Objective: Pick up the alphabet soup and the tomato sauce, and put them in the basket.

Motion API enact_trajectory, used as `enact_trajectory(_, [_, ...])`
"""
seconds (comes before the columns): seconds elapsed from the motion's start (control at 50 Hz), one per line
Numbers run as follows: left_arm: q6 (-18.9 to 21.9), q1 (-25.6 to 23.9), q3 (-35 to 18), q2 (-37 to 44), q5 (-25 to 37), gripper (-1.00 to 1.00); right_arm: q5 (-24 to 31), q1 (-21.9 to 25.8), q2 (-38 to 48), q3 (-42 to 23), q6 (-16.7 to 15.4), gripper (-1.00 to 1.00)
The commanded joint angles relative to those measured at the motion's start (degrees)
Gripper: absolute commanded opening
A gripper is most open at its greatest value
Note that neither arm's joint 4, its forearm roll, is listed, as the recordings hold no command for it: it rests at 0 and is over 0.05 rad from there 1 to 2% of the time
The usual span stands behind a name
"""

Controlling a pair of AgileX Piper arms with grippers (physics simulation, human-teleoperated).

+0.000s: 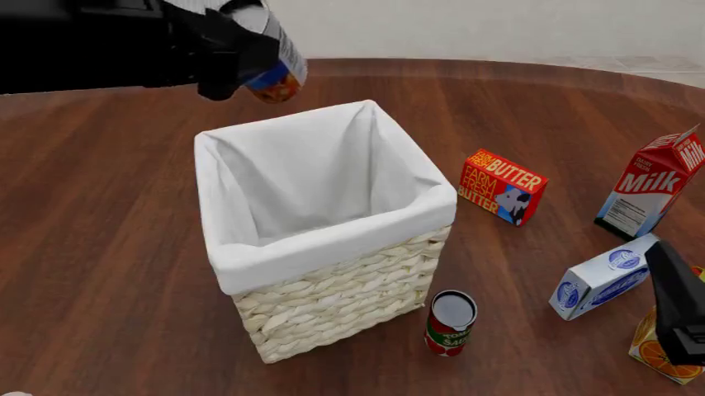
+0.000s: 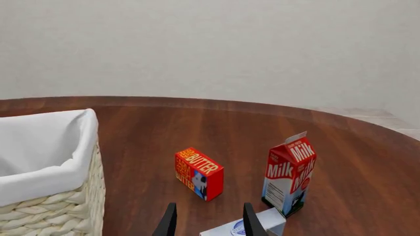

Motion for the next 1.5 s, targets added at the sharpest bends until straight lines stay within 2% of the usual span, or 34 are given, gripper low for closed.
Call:
enact_trajectory(0.02, [1.43,-2.28,-0.3,2.04,0.14,-1.0,0.0,-0.09,0.0,0.0,0.09,1.0])
enact_trajectory(0.92, [2.22,-5.31,2.71,7.92,0.48,-1.0,0.07,-0.17,0.01,-0.01,-0.18,1.0])
enact_trajectory(1.5, [2.58,-5.52,3.67,10.87,-0.02,-1.0,0.07,-0.18,0.0,0.01,-0.68,1.0])
